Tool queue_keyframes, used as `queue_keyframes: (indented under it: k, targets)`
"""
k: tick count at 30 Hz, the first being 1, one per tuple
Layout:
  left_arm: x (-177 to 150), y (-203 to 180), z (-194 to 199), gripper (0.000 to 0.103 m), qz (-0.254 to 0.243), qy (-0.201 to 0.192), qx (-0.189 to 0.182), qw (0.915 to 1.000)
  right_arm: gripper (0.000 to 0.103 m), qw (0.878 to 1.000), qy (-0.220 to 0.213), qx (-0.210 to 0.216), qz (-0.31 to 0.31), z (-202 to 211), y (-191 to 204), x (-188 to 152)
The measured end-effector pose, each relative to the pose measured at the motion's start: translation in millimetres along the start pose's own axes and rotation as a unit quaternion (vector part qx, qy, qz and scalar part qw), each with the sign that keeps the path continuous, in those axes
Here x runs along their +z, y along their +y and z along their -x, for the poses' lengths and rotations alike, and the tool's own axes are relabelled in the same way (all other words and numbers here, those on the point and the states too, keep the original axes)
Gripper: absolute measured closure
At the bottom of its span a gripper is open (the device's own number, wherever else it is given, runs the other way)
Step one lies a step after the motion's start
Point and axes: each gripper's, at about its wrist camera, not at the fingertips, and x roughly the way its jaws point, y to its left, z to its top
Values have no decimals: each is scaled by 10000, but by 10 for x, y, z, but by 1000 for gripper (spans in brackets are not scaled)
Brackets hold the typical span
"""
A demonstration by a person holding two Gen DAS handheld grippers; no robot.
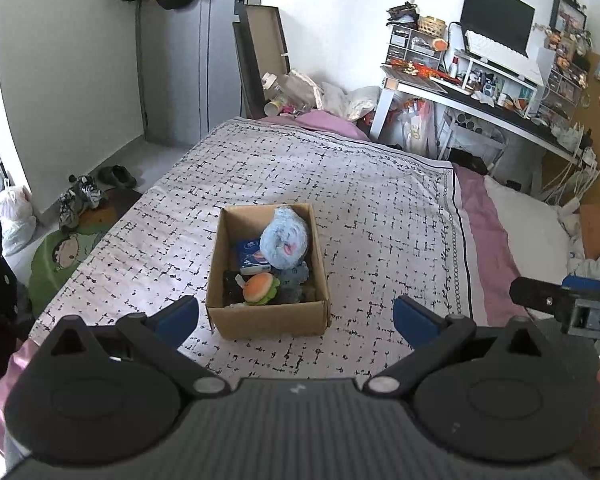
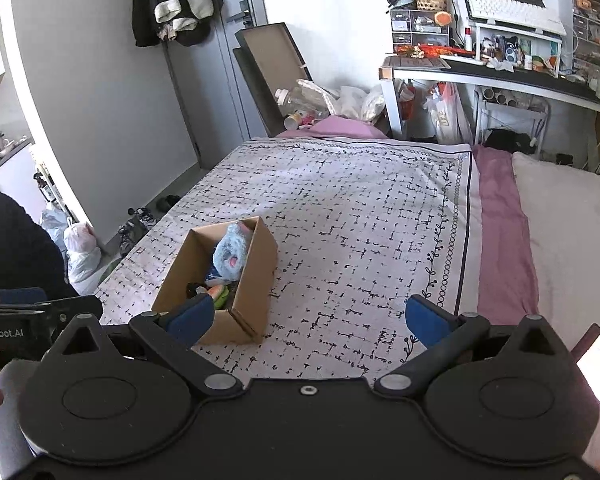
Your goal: Organize soft objects
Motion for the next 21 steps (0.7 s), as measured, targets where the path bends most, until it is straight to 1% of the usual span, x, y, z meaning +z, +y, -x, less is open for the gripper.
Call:
queue_keyframes:
  k: [4,9,21]
  targets:
    - [-49,-21,66,0,-42,-35,1,10000,0,10000,-6,18,35,50,10,-25]
    - [-91,-14,113,1,36,-58,28,10000,0,9999,0,-11,108,93,46,-57]
    - [-186,-56,135,1,79,-45,7,10000,0,9998,18,-164,132,136,18,-129]
